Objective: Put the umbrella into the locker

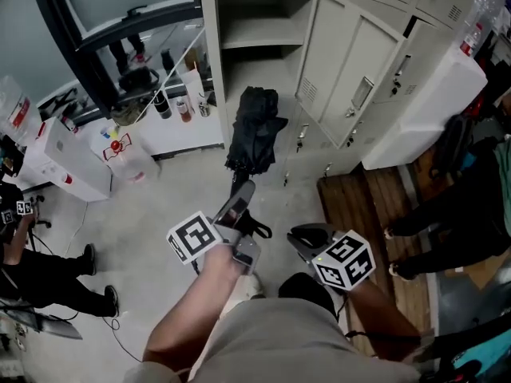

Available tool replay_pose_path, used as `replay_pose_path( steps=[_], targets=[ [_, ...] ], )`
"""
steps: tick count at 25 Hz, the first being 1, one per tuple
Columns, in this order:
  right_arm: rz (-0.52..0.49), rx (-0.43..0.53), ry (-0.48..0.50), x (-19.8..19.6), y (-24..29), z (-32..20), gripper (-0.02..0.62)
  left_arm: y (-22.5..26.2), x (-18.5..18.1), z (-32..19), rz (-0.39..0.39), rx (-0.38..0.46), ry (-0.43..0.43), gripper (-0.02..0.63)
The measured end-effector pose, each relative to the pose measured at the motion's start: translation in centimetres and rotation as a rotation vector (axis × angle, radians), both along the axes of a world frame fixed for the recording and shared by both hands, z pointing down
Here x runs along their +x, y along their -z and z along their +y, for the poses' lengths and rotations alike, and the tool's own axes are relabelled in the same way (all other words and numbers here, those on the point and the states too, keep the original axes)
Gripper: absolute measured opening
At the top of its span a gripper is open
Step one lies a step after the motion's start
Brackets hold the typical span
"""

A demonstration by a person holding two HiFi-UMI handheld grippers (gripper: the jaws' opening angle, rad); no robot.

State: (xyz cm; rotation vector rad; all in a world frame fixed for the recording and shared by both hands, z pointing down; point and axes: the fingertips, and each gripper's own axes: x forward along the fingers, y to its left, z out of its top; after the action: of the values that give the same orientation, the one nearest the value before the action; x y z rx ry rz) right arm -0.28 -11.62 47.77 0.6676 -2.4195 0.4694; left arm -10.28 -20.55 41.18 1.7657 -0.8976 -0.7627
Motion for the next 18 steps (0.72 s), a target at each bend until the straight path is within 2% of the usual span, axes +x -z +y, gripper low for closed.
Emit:
replay_pose_path(
  steps=[7,18],
  targets=[
    [0.007,-0.018,0.021,0.1,-0.7,-4.9,0.02,-1.3,-0.5,-7.7,-0.041,-0.044,0.05,0.163],
    [0.016,0.003,0.175,2.1,1.3,-15.6,0.02,-1.7,0.8,-23.8,-0.055,-0.052,0.179,0.163]
  ],
)
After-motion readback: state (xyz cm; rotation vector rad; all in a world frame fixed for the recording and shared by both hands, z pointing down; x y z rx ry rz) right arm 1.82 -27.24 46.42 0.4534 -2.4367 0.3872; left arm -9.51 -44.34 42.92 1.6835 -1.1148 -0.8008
